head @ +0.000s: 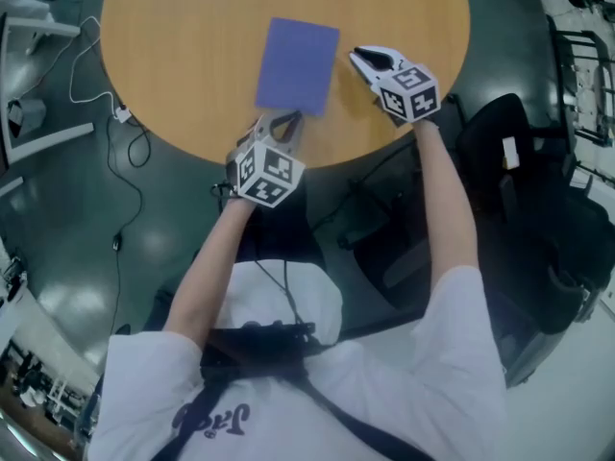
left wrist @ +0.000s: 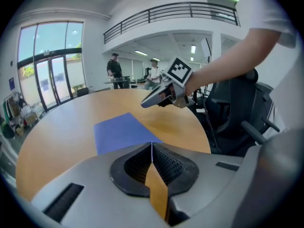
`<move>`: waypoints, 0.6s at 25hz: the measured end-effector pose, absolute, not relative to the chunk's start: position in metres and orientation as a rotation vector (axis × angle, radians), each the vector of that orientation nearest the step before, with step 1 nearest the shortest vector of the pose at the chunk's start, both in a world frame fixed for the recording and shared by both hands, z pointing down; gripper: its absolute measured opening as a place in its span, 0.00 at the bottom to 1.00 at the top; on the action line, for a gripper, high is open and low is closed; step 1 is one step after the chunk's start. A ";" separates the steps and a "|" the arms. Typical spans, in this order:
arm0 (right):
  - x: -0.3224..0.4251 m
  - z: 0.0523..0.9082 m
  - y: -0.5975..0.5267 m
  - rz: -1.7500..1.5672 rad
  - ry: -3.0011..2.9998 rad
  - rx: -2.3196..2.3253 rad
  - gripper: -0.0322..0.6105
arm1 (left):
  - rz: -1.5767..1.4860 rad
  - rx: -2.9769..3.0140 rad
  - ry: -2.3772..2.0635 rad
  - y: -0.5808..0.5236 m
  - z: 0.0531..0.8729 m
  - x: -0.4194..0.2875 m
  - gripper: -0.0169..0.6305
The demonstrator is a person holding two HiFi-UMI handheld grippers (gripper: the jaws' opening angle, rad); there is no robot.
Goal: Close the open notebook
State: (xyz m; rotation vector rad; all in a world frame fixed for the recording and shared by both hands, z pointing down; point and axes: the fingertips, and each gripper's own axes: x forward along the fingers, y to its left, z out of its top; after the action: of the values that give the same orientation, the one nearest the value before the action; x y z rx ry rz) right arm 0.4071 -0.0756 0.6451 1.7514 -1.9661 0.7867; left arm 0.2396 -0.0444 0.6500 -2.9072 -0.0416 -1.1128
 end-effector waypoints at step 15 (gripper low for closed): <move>0.312 0.506 -0.068 0.595 -2.027 2.193 0.15 | -0.727 -3.251 0.226 -0.107 0.537 0.225 0.06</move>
State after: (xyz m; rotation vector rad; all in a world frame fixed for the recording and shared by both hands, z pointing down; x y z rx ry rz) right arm 0.3121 -0.0683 0.5062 2.1929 -2.0268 0.5945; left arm 0.2255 -0.1070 0.5366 -3.2505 0.2259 -0.7265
